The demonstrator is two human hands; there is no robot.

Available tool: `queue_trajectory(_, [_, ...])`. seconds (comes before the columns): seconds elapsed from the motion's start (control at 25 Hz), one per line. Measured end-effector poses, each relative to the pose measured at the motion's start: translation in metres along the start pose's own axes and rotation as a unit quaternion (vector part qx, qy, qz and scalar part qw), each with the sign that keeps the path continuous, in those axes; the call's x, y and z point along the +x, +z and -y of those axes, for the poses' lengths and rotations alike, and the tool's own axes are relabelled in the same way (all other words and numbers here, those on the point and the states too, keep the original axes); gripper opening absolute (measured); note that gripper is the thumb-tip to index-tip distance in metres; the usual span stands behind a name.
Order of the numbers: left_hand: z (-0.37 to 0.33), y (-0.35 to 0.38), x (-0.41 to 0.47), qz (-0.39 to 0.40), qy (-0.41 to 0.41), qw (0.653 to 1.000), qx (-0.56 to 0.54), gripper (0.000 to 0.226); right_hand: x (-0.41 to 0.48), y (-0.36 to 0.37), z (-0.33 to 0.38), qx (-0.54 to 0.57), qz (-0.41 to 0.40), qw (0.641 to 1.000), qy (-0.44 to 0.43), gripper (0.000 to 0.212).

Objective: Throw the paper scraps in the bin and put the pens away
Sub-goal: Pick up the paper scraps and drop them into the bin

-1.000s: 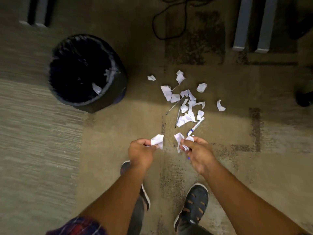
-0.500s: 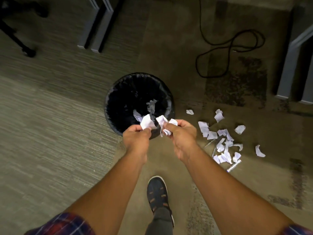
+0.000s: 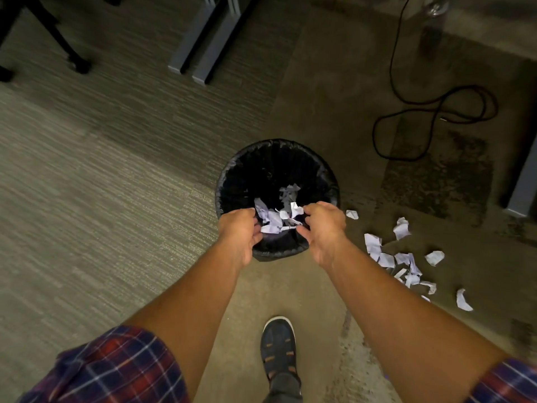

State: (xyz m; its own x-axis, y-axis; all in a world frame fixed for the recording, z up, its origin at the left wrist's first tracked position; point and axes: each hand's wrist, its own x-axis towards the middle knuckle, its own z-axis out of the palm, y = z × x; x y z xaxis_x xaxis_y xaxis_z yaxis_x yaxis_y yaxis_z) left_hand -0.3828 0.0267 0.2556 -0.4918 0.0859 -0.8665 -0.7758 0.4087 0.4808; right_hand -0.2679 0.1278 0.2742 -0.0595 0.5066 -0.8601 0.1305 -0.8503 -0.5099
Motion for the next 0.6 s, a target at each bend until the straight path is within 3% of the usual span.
queue_trajectory(0.2, [0.006, 0.007, -0.018, -0.022, 0.111, 0.989, 0.09, 0.012, -0.005, -0.031, 0.006, 0.014, 0.026, 0.999, -0.011, 0.04])
queue_trajectory(0.28, [0.015, 0.019, -0.036, -0.008, 0.147, 0.982, 0.118, 0.027, -0.008, -0.053, 0.002, -0.011, 0.023, 0.999, -0.04, 0.042])
queue_trajectory(0.6, [0.105, 0.113, -0.086, 0.053, 0.212, 0.953, 0.208, 0.031, 0.03, -0.185, -0.041, -0.237, -0.003, 0.956, -0.173, 0.053])
